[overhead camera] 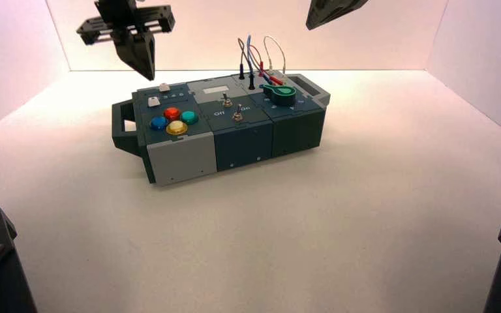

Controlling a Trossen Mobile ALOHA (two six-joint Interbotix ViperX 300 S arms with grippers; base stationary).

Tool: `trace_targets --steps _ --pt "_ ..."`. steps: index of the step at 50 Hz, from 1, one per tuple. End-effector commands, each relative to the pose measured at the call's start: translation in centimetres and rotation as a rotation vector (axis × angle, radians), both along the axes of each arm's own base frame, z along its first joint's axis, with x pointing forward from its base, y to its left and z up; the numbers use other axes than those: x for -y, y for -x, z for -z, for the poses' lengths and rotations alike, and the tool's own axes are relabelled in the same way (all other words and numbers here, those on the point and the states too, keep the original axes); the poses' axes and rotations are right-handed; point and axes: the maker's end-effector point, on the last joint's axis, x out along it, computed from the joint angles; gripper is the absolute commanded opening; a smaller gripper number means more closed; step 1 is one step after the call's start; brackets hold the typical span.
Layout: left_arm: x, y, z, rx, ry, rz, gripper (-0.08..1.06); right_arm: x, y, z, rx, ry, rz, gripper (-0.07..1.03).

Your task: Move the top slider to position 3.

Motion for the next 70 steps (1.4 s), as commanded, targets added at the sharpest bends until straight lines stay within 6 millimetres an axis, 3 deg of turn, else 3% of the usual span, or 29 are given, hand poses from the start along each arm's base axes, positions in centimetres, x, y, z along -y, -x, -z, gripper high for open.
trace_targets --steps 1,22,44,70 --pt "0.2 0.0 -2.5 0.036 0.008 0.018 -0.03 -0.3 -0.7 -1.2 0.033 -0.011 -0.004 -0.02" --pt "0.3 1.7 -2.2 0.017 -0.019 0.137 -0.03 0.0 -0.7 -0.2 0.021 0.017 -0.010 -0.02" --pt "1.8 1.1 -4.7 0.144 -0.016 0.215 -0.03 0.0 -0.8 0.7 -0.004 0.028 -0.012 -0.02" --pt "1.7 1.0 -5.2 0.166 -0.015 0.216 -0.03 -0.1 -0.9 0.9 -0.010 0.028 -0.010 -0.02"
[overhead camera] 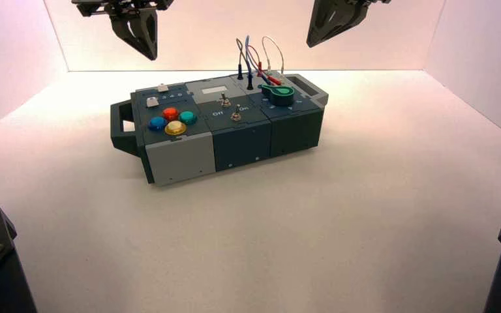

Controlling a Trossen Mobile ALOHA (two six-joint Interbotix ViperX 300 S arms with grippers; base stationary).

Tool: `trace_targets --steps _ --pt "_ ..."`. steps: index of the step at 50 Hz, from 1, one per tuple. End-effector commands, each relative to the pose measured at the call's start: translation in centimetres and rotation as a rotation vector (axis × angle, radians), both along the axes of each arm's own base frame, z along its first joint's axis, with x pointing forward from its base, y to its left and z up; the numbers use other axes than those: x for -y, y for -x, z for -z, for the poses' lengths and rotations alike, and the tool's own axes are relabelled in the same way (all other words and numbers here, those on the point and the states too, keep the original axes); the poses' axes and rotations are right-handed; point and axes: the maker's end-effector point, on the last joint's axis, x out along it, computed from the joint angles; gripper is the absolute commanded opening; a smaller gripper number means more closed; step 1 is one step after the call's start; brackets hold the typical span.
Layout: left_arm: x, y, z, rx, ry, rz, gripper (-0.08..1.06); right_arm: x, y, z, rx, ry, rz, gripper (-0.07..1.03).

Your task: Move the top slider to position 3.

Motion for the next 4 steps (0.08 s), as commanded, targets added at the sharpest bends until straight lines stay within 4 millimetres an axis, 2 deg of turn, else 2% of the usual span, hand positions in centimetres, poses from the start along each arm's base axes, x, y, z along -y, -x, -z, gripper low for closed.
trace_targets --steps 1,4 --pt "0.27 -0.42 -1.46 0.047 0.010 0.008 -0.03 -0.31 -0.67 -1.24 0.035 -0.016 -0.001 -0.02" --pt "0.22 -0.44 -1.46 0.047 0.010 0.006 -0.03 -0.30 -0.67 -1.23 0.034 -0.015 0.000 -0.02"
